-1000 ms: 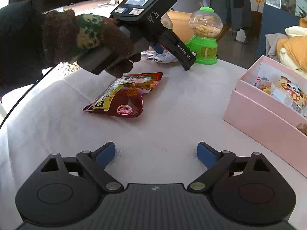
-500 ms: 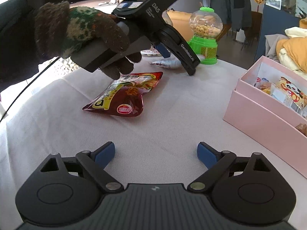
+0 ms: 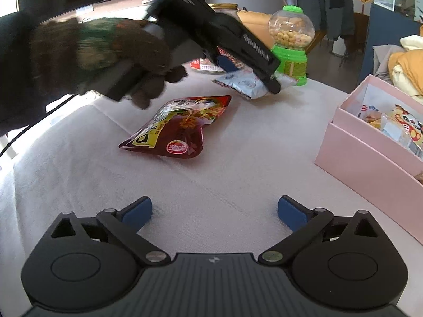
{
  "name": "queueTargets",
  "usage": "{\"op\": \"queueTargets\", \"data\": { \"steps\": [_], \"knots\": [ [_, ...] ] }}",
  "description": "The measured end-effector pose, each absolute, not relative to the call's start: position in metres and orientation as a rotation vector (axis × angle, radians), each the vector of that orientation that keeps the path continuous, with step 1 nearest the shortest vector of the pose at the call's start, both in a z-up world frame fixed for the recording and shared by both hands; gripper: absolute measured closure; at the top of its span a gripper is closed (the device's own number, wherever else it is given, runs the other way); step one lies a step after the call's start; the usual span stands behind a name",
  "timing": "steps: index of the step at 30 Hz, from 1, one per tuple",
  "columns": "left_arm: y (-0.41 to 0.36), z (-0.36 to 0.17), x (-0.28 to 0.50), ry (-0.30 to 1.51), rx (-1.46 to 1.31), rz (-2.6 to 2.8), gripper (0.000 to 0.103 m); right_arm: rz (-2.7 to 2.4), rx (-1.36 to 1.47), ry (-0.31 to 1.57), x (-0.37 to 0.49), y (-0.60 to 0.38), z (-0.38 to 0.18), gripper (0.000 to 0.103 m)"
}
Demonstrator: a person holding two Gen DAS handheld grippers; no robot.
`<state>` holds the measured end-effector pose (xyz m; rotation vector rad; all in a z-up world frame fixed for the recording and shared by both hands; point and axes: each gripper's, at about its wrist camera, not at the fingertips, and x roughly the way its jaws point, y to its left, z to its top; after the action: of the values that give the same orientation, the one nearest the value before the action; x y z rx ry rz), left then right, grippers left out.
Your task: Organize snacks
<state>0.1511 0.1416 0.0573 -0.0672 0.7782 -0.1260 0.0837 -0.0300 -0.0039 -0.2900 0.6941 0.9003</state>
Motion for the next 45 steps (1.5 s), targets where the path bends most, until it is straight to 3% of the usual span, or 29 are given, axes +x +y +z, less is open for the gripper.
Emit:
{"op": "queueTargets", "data": {
  "steps": [12,20,31,40,45],
  "knots": [
    [0.185,0.048,-0.030,0.581,-0.200,0.237,0.022,0.876,-0.327,0.742,0.084,-0.022,0.001,0.000],
    [0.207,0.017,-0.051,0.571,-0.328,0.270,0.022,0.810,-0.293,0.792,0.091,0.035,0.037,0.001],
    [0.217,0.012,-0.063,0.519,-0.422,0.247,0.022,0.721,-0.386,0.963,0.134,0.120,0.016,0.001],
    [0.216,0.011,-0.066,0.509,-0.438,0.245,0.022,0.701,-0.560,0.912,0.110,0.121,0.037,0.032],
    [0.217,0.010,-0.068,0.502,-0.457,0.241,0.022,0.706,-0.596,0.839,0.086,0.121,0.055,0.033]
  ]
}}
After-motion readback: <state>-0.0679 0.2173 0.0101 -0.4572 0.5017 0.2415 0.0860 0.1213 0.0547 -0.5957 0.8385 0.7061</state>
